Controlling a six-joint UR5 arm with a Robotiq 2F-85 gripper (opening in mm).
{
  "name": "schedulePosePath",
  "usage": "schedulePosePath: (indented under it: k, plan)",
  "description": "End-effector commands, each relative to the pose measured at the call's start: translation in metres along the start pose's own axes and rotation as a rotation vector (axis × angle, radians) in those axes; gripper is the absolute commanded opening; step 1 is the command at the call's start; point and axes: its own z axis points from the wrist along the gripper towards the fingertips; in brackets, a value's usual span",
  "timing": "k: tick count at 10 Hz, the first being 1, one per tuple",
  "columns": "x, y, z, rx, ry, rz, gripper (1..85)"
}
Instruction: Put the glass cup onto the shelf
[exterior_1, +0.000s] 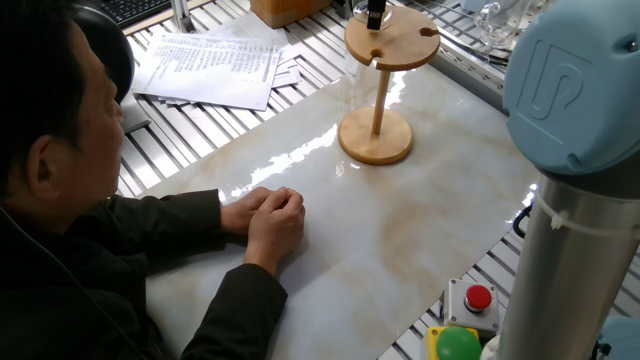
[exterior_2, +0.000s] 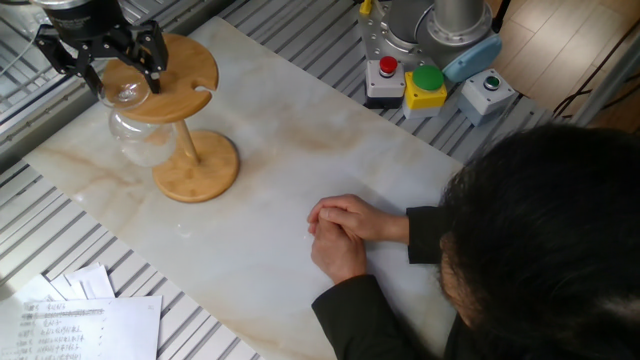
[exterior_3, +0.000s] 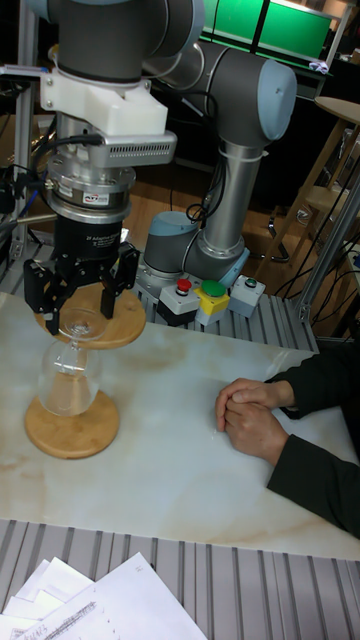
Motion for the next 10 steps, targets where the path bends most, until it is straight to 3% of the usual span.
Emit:
schedulePosePath:
  k: [1,4,6,8,9,10]
  plan:
    - [-0.002,-0.001,-0.005,-0.001,-0.011,-0.013,76.0]
    - [-0.002,-0.002,-0.01,0.005,-0.008,-0.016,79.0]
    - [0.003,-0.009,-0.032,0.039,0.048,0.007,75.3]
    - [-0.007,0.0,-0.046,-0.001,0.041,0.137,47.3]
    - [-0.007,-0.001,-0.049,0.008,0.042,0.171,33.7]
    - [-0.007,-0.004,-0.05,0.034,0.048,0.24,2.0]
